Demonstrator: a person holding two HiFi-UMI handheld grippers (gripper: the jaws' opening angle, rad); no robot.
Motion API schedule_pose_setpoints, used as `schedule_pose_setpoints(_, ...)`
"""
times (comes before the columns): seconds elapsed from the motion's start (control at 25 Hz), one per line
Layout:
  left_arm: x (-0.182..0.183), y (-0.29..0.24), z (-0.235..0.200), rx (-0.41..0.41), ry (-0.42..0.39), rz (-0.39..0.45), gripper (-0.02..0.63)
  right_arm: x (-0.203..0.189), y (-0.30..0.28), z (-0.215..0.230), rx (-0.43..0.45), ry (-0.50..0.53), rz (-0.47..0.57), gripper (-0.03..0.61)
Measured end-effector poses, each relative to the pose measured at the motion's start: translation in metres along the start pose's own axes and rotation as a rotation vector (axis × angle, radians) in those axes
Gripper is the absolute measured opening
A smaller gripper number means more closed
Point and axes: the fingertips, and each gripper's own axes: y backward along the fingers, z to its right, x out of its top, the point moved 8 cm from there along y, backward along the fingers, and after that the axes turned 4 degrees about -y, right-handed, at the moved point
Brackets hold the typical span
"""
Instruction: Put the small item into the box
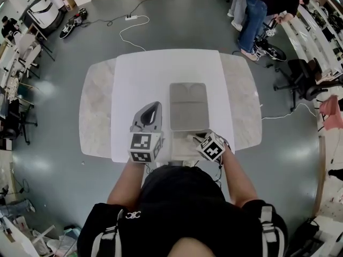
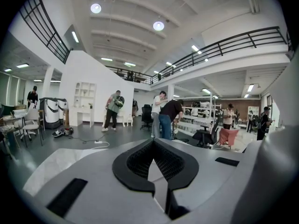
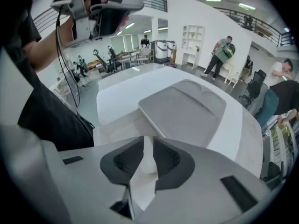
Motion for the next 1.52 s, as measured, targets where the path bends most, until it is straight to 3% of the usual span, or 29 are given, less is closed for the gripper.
schedule_pose_setpoints(0.32, 0.006, -0.01, 0.006, -0.039, -0.013, 0.01, 0.012, 0.028, 0.051, 0.021, -0.163, -0.166, 0.324, 0.014)
schedule_pose_setpoints(1.0, 0.022, -0.027, 0.037, -0.094, -0.044, 0.046, 0.012, 0.069, 0.198, 0.043, -0.601, -0.368, 0.957, 0.012)
schedule_pose_setpoints(1.16, 0.027, -0.025, 0.044, -0.093, -0.048, 0.063, 0.012, 0.064, 0.213, 0.043, -0.663, -0.374, 1.02, 0.012)
schedule_pose_setpoints(1.52, 0.028, -0.019, 0.043, -0.083, -0.047, 0.079, 0.012, 0.06, 0.21, 0.043, -0.68, -0.391, 1.029, 0.012)
